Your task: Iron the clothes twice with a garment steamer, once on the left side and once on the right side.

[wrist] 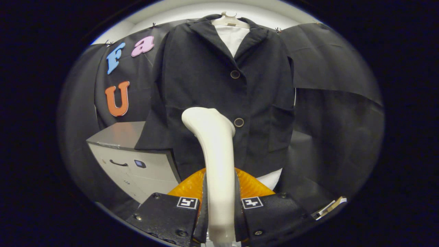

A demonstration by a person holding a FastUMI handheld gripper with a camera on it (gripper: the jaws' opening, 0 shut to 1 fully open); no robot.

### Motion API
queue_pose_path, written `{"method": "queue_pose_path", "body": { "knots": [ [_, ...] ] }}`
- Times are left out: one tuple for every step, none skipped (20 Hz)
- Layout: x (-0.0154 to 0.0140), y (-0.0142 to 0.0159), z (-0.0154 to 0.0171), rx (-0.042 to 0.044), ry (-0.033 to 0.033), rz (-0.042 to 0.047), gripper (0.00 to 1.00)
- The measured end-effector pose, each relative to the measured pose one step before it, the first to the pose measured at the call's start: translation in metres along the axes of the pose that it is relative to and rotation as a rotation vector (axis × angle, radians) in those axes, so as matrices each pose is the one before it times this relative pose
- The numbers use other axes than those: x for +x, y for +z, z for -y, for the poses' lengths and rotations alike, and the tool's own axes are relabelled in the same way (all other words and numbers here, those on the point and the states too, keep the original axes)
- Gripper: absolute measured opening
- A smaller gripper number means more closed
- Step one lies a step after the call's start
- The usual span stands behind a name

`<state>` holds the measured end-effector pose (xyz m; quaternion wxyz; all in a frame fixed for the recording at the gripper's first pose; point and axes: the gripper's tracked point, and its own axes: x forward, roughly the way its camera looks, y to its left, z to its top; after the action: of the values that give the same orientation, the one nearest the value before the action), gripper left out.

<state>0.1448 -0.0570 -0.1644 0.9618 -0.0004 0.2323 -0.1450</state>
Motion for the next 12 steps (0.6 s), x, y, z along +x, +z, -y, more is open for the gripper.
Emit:
{"method": "queue_pose_path", "body": {
  "knots": [
    [0.0023,-0.00675,0.00023,-0.00177,-0.0043,-0.014,0.33],
    [0.00217,-0.00647,-0.00067,0.00095,-0.00347,-0.01424,0.33],
    [0.00192,-0.00615,-0.00028,0.00018,-0.0023,-0.01333,0.33],
    [0.00294,-0.00743,0.00088,-0.00078,-0.00302,-0.01504,0.33],
    [0.00177,-0.00819,0.001,-0.00018,-0.00273,-0.0138,0.33],
    [0.00145,-0.00716,0.00257,0.00151,-0.00497,-0.01506,0.33],
    [0.00231,-0.00737,0.00166,0.0035,-0.00336,-0.01378,0.33],
    [0.00364,-0.00903,0.00148,0.00397,-0.00372,-0.01539,0.33],
    [0.00353,-0.00965,0.00109,0.00383,-0.0026,-0.0213,0.33],
    [0.00439,-0.00886,0.00013,0.00825,-0.00304,-0.02083,0.33],
    [0.00258,-0.00889,0.00171,0.00479,-0.00295,-0.02184,0.33],
    [0.00236,-0.00809,0.00333,0.0042,-0.00344,-0.01697,0.33]
  ]
}}
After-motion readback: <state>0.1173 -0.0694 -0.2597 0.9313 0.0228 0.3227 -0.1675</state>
